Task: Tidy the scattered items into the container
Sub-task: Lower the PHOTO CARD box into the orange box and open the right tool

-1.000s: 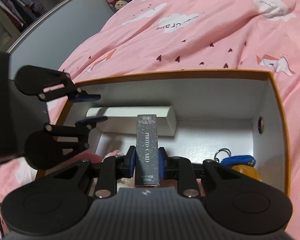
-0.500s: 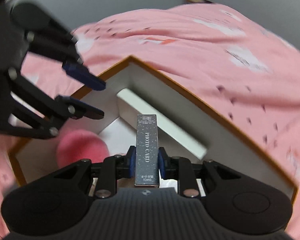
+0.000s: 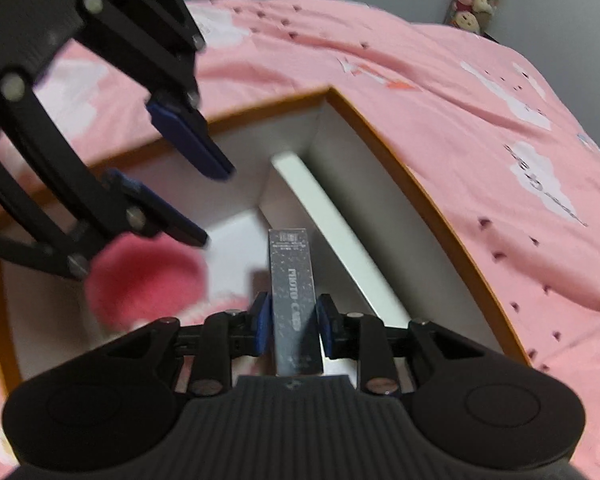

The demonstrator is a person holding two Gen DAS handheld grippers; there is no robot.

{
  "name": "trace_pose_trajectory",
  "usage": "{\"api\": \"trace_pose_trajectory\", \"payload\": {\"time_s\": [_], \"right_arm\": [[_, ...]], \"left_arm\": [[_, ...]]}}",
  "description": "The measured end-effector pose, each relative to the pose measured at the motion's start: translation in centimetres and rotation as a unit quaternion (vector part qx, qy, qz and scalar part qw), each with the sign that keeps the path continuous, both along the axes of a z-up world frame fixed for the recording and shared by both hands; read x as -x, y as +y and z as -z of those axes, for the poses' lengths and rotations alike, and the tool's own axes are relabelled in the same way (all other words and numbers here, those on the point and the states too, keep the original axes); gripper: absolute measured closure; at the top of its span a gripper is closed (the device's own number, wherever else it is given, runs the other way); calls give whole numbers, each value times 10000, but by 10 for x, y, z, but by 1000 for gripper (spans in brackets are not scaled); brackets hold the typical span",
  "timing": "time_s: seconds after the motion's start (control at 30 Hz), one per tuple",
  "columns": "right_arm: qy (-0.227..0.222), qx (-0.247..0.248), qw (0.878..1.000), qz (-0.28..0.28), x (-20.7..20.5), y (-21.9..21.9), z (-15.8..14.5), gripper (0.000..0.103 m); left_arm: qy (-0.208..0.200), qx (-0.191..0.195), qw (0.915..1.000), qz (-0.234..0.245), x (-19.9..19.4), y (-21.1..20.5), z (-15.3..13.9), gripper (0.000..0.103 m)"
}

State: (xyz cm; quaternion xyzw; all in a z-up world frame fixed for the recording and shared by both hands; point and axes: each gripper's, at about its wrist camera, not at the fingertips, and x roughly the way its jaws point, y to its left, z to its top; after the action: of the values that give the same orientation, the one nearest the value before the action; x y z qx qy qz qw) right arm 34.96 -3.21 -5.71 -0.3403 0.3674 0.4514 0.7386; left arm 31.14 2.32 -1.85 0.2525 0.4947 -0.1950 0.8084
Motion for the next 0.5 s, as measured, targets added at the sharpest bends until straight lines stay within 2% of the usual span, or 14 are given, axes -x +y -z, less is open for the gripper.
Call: {"api": "trace_pose_trajectory", "payload": {"time_s": [0.07,0.2,0.23,0.4,0.43,0.5], "right_arm": [[-52,23,9999,108,-1,-5,0,74],[12,10,9988,482,-4,-15,-5,58],[62,29,9983,579,-4,-17,-6,58],[583,134,9920,1109,-8,-29,2,59],[711,106,9901,1206,-10,-32,5,61],[956,-12,9863,1342,-13,-35,10,73]], "left_arm": [[6,10,10000,-10,-1,-1,1,68],[24,1,10000,-61,0,-4,2,67],[25,4,10000,-76,-1,-4,2,67],[36,54,9998,-185,-2,-3,1,67],[37,53,9998,-193,-2,-3,1,67],[43,47,9998,-197,-1,-3,2,67]]}}
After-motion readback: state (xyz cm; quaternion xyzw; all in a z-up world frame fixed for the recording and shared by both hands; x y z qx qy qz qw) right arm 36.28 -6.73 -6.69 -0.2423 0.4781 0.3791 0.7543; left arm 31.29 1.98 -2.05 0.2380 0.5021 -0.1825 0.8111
